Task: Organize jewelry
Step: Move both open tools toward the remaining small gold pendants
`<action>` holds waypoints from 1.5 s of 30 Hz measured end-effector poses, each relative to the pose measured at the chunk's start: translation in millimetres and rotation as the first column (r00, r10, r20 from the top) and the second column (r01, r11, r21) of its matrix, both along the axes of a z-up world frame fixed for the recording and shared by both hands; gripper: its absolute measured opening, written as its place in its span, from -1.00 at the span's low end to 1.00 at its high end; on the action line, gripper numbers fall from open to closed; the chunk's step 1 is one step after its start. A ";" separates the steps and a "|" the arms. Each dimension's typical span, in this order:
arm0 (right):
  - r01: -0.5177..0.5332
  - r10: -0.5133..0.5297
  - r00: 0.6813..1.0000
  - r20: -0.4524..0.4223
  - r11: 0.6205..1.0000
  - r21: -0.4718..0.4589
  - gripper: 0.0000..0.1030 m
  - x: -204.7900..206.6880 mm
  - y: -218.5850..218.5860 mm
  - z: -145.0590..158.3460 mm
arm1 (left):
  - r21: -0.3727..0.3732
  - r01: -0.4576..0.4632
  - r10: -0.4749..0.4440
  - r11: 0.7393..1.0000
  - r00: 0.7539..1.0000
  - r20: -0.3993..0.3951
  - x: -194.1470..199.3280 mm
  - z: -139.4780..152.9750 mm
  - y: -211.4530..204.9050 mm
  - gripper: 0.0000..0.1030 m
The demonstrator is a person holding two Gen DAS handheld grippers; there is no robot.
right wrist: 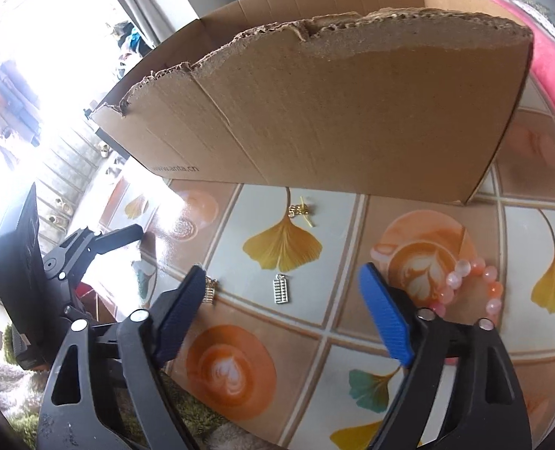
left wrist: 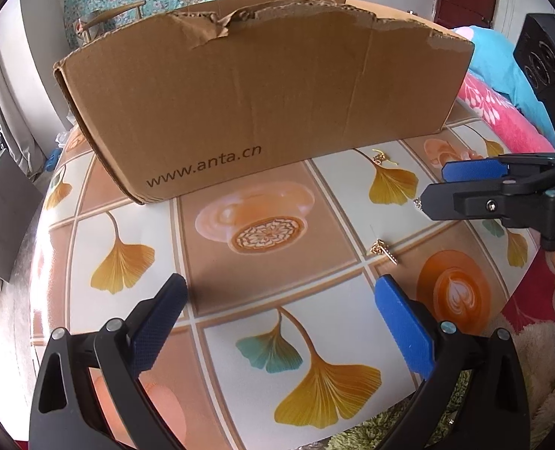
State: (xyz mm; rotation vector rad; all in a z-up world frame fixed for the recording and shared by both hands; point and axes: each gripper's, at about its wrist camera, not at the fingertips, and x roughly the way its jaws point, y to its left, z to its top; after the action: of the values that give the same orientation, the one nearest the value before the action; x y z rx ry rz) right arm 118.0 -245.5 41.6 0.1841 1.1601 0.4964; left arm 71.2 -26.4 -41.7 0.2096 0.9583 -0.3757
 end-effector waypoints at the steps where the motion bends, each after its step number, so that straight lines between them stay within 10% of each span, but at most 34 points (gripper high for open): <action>1: 0.000 0.000 1.000 -0.002 1.000 0.004 0.62 0.0 -0.6 1.1 | -0.003 -0.001 0.001 1.000 1.000 0.007 -1.0 -0.2 0.5 0.92; 24: 0.083 -0.071 0.996 -0.052 0.952 0.295 0.84 2.5 -32.6 -13.6 | 0.007 -0.029 0.029 1.000 0.999 -0.023 2.8 2.4 0.1 0.92; 32: 0.071 -0.071 0.997 -0.004 0.985 0.157 0.79 -0.9 -21.2 -8.2 | -0.011 0.038 -0.038 0.999 0.999 0.027 -7.3 18.9 -12.1 0.89; 45: 0.073 -0.073 0.993 0.091 0.997 0.007 0.04 -9.2 -26.0 -9.8 | -0.033 0.172 -0.173 0.984 0.985 0.001 -10.2 17.3 -47.6 -0.33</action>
State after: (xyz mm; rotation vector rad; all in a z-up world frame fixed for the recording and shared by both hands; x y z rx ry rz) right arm 108.8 -271.6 31.9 0.2038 1.0594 0.4381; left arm 61.0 -74.0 -24.4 0.2635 0.9376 -0.5505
